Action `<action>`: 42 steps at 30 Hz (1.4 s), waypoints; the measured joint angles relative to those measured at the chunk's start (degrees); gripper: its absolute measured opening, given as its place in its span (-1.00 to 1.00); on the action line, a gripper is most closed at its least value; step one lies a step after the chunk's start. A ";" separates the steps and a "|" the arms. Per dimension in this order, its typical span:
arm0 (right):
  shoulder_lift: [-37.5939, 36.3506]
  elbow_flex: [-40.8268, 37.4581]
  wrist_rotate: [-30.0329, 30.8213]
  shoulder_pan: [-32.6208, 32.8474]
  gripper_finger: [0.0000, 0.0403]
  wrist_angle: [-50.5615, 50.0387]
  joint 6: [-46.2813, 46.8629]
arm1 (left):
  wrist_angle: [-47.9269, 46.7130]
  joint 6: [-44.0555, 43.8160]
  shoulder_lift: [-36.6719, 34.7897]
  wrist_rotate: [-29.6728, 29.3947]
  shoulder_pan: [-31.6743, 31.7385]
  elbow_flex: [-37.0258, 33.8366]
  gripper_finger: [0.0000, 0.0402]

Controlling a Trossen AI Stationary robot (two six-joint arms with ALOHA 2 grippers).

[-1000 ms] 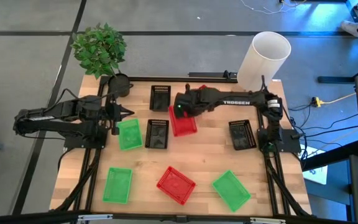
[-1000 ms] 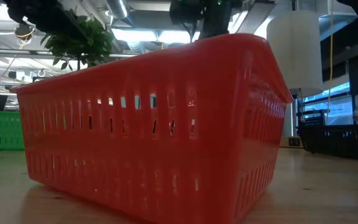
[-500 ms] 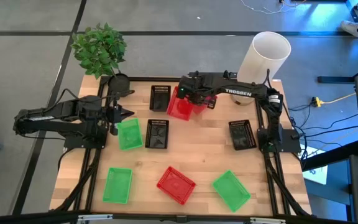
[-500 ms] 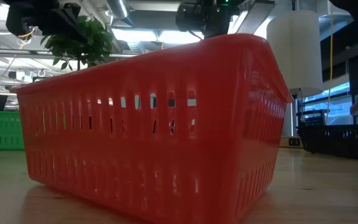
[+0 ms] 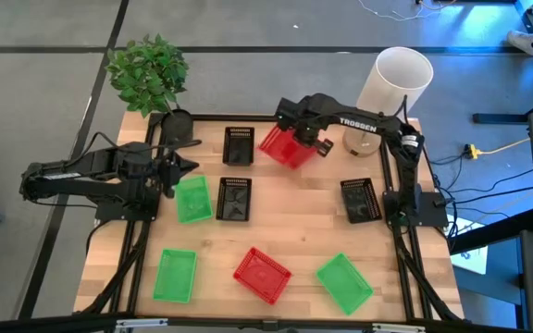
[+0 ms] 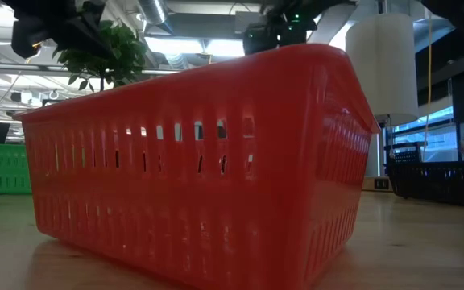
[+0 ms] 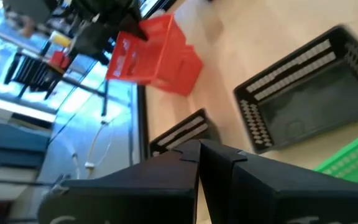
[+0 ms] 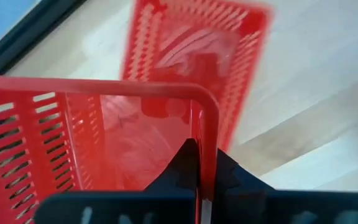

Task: Stack baskets by color
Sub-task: Stack the middle red bin on the top red bin

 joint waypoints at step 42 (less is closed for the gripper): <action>-0.62 -6.67 0.63 -5.85 -0.76 -0.28 -3.93 | 0.00 -0.13 0.00 -5.00 0.00 0.00 -1.00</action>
